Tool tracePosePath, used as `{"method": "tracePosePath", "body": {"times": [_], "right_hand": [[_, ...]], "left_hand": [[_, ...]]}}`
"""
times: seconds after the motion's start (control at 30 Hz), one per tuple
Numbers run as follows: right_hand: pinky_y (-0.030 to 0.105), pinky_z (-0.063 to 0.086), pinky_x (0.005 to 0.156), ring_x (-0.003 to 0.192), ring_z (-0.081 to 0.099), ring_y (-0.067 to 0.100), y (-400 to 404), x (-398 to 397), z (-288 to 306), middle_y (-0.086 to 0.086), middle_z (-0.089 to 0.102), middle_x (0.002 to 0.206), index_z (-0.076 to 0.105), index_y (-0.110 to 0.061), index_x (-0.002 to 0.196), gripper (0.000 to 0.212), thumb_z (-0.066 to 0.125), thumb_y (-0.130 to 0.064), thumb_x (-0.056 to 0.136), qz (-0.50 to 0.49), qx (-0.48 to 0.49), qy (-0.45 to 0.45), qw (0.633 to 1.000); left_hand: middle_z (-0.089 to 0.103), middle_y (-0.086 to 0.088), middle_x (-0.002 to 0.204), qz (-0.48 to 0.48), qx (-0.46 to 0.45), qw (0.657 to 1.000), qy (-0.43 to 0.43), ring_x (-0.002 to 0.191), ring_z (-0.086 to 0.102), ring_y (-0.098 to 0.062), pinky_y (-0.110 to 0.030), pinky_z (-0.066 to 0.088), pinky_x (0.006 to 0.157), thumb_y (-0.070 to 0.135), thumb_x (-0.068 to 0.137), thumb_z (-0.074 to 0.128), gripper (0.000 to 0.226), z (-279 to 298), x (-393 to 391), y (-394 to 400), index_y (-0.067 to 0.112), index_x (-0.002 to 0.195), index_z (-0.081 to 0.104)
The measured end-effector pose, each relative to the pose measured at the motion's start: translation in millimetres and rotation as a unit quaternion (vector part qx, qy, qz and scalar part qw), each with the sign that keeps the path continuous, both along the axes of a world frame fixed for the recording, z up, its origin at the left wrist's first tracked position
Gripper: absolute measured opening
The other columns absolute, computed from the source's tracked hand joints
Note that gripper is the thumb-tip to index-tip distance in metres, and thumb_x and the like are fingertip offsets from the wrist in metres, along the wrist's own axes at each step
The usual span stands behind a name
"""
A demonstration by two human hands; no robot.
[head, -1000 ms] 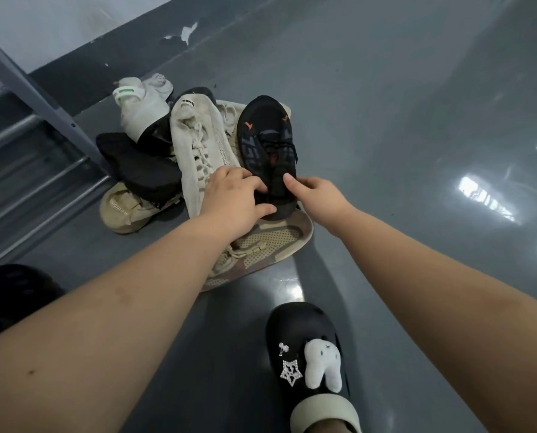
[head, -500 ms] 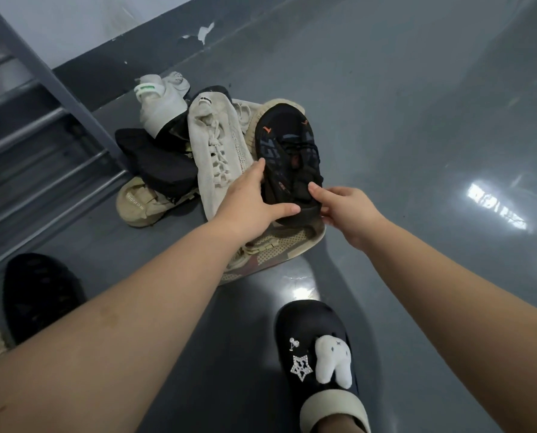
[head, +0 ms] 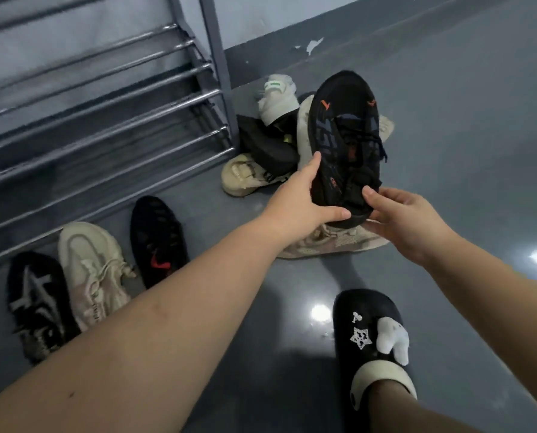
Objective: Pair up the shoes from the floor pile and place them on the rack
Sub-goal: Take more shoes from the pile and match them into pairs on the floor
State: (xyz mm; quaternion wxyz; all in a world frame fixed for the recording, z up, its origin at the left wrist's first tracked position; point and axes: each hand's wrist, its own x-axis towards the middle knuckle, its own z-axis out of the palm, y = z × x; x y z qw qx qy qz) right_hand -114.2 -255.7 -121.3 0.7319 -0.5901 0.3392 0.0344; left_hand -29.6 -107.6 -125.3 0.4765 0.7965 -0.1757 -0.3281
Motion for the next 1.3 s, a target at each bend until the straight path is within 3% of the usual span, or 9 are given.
{"method": "tracePosePath", "body": {"times": [0.1, 0.2, 0.3, 0.43, 0.67, 0.8, 0.93, 1.07, 1.3], "right_hand": [[0.016, 0.055, 0.057, 0.068, 0.067, 0.007, 48.1, 9.0, 17.8, -0.001, 0.072, 0.078, 0.062, -0.008, 0.097, 0.013, 0.054, -0.018, 0.094, 0.058, 0.020, 0.039, 0.997], [0.023, 0.056, 0.070, 0.083, 0.065, 0.018, 100.3, 10.6, 27.7, 0.008, 0.069, 0.096, 0.061, -0.002, 0.111, 0.024, 0.053, -0.018, 0.095, 0.126, 0.031, 0.085, 0.988], [0.029, 0.051, 0.075, 0.084, 0.062, 0.021, 146.9, 6.4, 33.7, 0.012, 0.066, 0.099, 0.058, 0.000, 0.117, 0.030, 0.056, -0.018, 0.093, 0.196, 0.020, 0.129, 0.972], [0.029, 0.049, 0.065, 0.081, 0.063, 0.022, 197.7, 10.1, 51.0, 0.017, 0.065, 0.105, 0.062, -0.002, 0.096, 0.018, 0.064, -0.018, 0.088, 0.275, -0.029, 0.171, 0.946], [0.024, 0.050, 0.067, 0.079, 0.058, 0.017, 269.3, 19.1, 109.8, 0.008, 0.063, 0.090, 0.058, -0.008, 0.097, 0.010, 0.054, -0.017, 0.095, 0.435, -0.102, 0.232, 0.864], [0.021, 0.054, 0.053, 0.075, 0.059, 0.017, 300.5, 10.1, 118.0, 0.008, 0.063, 0.087, 0.058, -0.007, 0.095, 0.012, 0.056, -0.018, 0.094, 0.448, -0.143, 0.243, 0.848], [0.019, 0.054, 0.048, 0.070, 0.062, 0.017, 315.4, -18.5, 91.6, 0.007, 0.065, 0.085, 0.059, -0.006, 0.110, 0.023, 0.062, -0.016, 0.090, 0.413, -0.140, 0.203, 0.877], [0.018, 0.056, 0.052, 0.071, 0.063, 0.015, 314.2, -67.2, 52.1, 0.007, 0.065, 0.085, 0.060, -0.001, 0.111, 0.026, 0.064, -0.013, 0.089, 0.361, -0.083, 0.180, 0.911], [0.019, 0.050, 0.055, 0.070, 0.061, 0.015, 297.2, -141.1, -4.1, 0.009, 0.065, 0.091, 0.058, 0.000, 0.116, 0.031, 0.063, -0.018, 0.091, 0.354, -0.080, 0.248, 0.898]], "left_hand": [[0.033, 0.006, 0.152, 0.058, -0.003, 0.996, 0.067, 0.136, 0.035, -0.008, -0.030, 0.028, 0.115, 0.022, 0.067, 0.084, 0.117, 12.6, -7.2, 52.7, 0.023, 0.152, 0.004], [0.035, 0.008, 0.150, 0.114, -0.003, 0.986, 0.123, 0.134, 0.038, -0.009, -0.030, 0.031, 0.113, 0.024, 0.066, 0.085, 0.119, 20.5, -25.7, 114.3, 0.026, 0.152, 0.002], [0.042, 0.007, 0.147, 0.153, 0.007, 0.979, 0.131, 0.131, 0.044, -0.012, -0.035, 0.036, 0.111, 0.036, 0.056, 0.087, 0.120, 26.6, -51.3, 169.6, 0.033, 0.150, 0.014], [0.056, 0.003, 0.135, 0.210, 0.004, 0.969, 0.131, 0.122, 0.055, -0.021, -0.047, 0.046, 0.101, 0.061, 0.031, 0.085, 0.122, 29.2, -77.3, 225.6, 0.038, 0.140, 0.035], [0.062, -0.006, 0.124, 0.270, -0.117, 0.940, 0.171, 0.110, 0.062, -0.023, -0.046, 0.053, 0.092, 0.008, 0.068, 0.081, 0.074, 73.2, -110.2, 294.6, 0.017, 0.133, 0.047], [0.062, -0.003, 0.122, 0.289, -0.153, 0.929, 0.173, 0.108, 0.062, -0.019, -0.035, 0.055, 0.088, -0.001, 0.076, 0.073, 0.062, 79.4, -126.8, 317.5, 0.017, 0.130, 0.048], [0.059, 0.005, 0.117, 0.312, -0.147, 0.928, 0.142, 0.109, 0.058, -0.016, -0.032, 0.049, 0.097, -0.003, 0.073, 0.074, 0.074, 68.3, -156.5, 327.4, 0.026, 0.134, 0.042], [0.056, 0.009, 0.112, 0.314, -0.136, 0.928, 0.144, 0.104, 0.053, -0.008, -0.007, 0.047, 0.078, -0.008, 0.074, 0.072, 0.081, 46.0, -192.5, 328.8, 0.032, 0.133, 0.035], [0.063, -0.001, 0.112, 0.318, -0.130, 0.893, 0.290, 0.108, 0.060, -0.023, -0.042, 0.052, 0.092, -0.013, 0.067, 0.072, 0.083, -17.9, -258.8, 308.8, 0.016, 0.138, 0.040]]}}
